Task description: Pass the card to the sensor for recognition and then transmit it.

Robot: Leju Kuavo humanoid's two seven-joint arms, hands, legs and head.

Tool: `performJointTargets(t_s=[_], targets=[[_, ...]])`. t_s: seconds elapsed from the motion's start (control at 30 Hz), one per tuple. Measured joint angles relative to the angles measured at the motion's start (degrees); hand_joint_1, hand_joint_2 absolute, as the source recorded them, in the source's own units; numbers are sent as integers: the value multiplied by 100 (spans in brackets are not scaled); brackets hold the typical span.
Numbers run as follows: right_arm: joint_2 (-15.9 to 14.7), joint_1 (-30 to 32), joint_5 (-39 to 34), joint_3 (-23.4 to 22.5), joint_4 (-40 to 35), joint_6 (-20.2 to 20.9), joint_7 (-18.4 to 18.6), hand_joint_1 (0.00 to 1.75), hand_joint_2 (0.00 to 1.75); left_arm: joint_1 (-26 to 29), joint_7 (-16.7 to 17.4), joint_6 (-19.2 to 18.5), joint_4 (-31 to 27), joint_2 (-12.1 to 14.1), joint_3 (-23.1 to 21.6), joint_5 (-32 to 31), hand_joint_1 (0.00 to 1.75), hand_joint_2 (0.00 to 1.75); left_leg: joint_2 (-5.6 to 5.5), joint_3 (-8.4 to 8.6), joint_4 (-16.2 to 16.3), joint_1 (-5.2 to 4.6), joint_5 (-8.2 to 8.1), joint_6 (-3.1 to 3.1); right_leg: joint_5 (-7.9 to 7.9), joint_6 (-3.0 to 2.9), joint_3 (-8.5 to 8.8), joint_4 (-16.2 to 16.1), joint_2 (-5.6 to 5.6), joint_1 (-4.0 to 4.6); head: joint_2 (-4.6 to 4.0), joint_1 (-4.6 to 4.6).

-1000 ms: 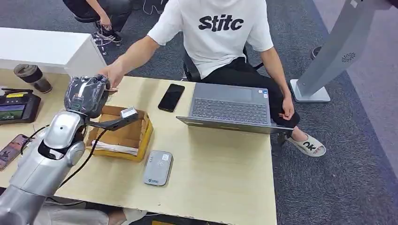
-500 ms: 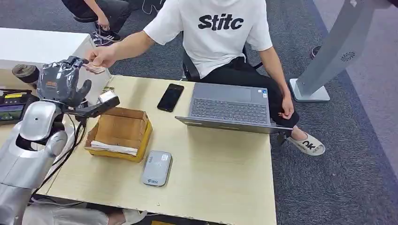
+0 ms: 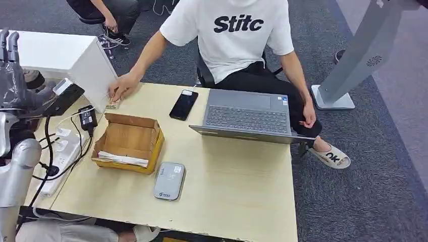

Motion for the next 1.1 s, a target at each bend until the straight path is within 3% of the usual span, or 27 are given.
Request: performJointTargets(t_s=[0.1, 0.23, 0.3, 0.37, 0.43, 0.53, 0.57, 0.67, 0.73, 0.87, 1.0, 1.1], targets=[[24, 3, -50, 0, 0, 0, -142, 0, 175, 572, -450, 474, -375, -31, 249, 316, 0, 175, 8, 1, -2, -1, -4, 0, 0, 0, -1, -1, 7, -1, 0, 9], [85, 29, -124, 0, 0, 0, -153, 0, 175, 1786, -1186, 1324, -1210, -394, 685, 820, 0, 175, 17, 1, -3, -4, -16, -1, -6, 3, 1, -5, 17, -4, 0, 22], [111, 44, -223, 0, 0, 0, -116, 0, 175, 2638, -1695, 1696, -1732, -720, 966, 1410, 0, 175, 39, 16, -7, -14, -38, -2, -14, 4, 2, -5, 39, -11, 0, 17], [138, 98, -271, -4, 0, 0, -78, 0, 175, 3456, -2258, 1861, -2222, -1221, 1273, 2034, 0, 175, 56, 27, -4, -17, -52, 8, -28, 13, 4, -6, 53, -14, 0, 4], [151, 152, -295, -7, 0, 0, -48, 0, 175, 3997, -2668, 1826, -2554, -1618, 1580, 2320, 0, 175, 30, 16, -1, -15, -53, 12, -36, 21, 6, -10, 27, -13, 0, 13], [179, 152, -304, -22, 0, 0, -39, 0, 175, 4438, -2865, 1580, -2958, -2171, 2018, 2817, 0, 175, 12, 16, -3, -16, -54, 13, -42, 21, 19, -10, 8, -14, 0, 7], [190, 153, -306, -33, 0, 0, -57, 0, 175, 4537, -2994, 1392, -3081, -2394, 2182, 3075, 0, 175, 13, 15, -3, -16, -55, 14, -43, 21, 24, -9, 7, -14, 0, 11], [227, 158, -313, -59, 0, 0, -192, 0, 175, 4617, -3735, 244, -3481, -3256, 3144, 3907, 0, 175, 8, 18, -2, -15, -54, 14, -43, 21, 26, -10, 1, -13, 0, 13], [245, 157, -315, -63, 0, 0, -295, 0, 175, 4604, -3916, -197, -3629, -3673, 3756, 4167, 0, 175, 8, 21, -2, -16, -54, 14, -42, 21, 27, -10, 2, -14, 0, 15], [278, 149, -315, -63, 0, 0, -507, 0, 175, 4584, -3915, -150, -3758, -4209, 4499, 4422, 0, 175, 1, 24, -2, -15, -54, 14, -42, 20, 29, -10, -7, -13, 0, 17], [291, 137, -326, -72, 0, 0, -586, 0, 175, 4624, -3712, 195, -3760, -4467, 4742, 4737, 0, 175, 0, 25, -2, -14, -53, 13, -43, 20, 31, -9, -12, -12, 0, 15], [291, 130, -328, -77, 4, 0, -413, 0, 175, 4639, -3813, 316, -3753, -4566, 4837, 4518, 0, 175, -7, 25, -2, -14, -53, 14, -43, 20, 32, -9, -14, -12, 0, 17]])
